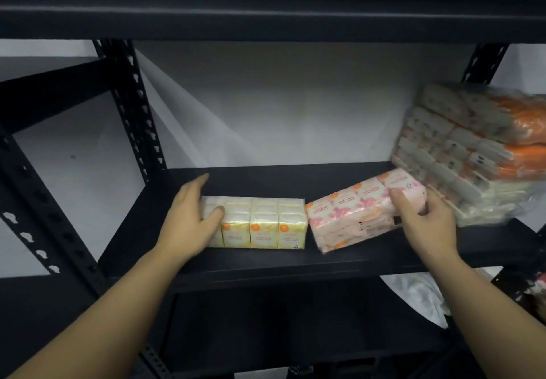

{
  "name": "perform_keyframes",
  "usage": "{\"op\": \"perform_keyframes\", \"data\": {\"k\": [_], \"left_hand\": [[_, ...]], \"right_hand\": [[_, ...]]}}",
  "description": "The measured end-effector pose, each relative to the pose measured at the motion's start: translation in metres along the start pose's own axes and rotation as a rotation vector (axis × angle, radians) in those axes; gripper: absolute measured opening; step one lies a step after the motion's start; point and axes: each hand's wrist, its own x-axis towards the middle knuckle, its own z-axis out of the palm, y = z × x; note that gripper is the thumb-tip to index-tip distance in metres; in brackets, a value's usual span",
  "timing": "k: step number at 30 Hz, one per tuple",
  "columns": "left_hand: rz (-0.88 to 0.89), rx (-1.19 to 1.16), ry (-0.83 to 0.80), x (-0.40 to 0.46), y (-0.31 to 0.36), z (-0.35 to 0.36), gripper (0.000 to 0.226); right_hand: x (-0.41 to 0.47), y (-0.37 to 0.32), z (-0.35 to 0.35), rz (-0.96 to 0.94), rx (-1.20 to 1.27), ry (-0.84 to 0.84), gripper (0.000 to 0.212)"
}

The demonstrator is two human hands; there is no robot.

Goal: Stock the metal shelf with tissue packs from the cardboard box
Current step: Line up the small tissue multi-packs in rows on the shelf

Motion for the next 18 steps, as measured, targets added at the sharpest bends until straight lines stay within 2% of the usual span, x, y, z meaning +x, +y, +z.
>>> {"op": "perform_keyframes", "data": {"k": [3, 6, 8, 10, 13, 16, 18], "left_hand": [[0.175, 0.149, -0.113, 0.009, 0.019, 0.007, 0.059], [0.235, 0.302, -0.284, 0.014, 0.031, 0.019, 0.056], [0.244, 0.345, -0.351, 0.016, 0.039, 0.023, 0.066], [0.258, 0.37, -0.413, 0.019, 0.046, 0.027, 0.088], [0.266, 0.466, -0.491, 0.023, 0.051, 0.033, 0.104], [0.294, 0.565, -0.461, 0.023, 0.048, 0.04, 0.101], [0.318, 0.592, -0.421, 0.02, 0.044, 0.042, 0.095]], "right_hand": [[-0.006, 0.015, 0.001, 0.052, -0.088, -0.014, 0.059], [-0.011, 0.014, 0.002, 0.037, -0.121, -0.021, 0.069], [-0.009, 0.006, 0.004, -0.06, -0.282, -0.017, 0.077], [-0.005, -0.006, 0.007, -0.201, -0.455, -0.042, 0.08], [0.0, -0.027, 0.019, -0.41, -0.609, -0.208, 0.076], [0.007, -0.042, 0.036, -0.502, -0.667, -0.438, 0.072], [0.014, -0.046, 0.044, -0.498, -0.717, -0.559, 0.072]]}}
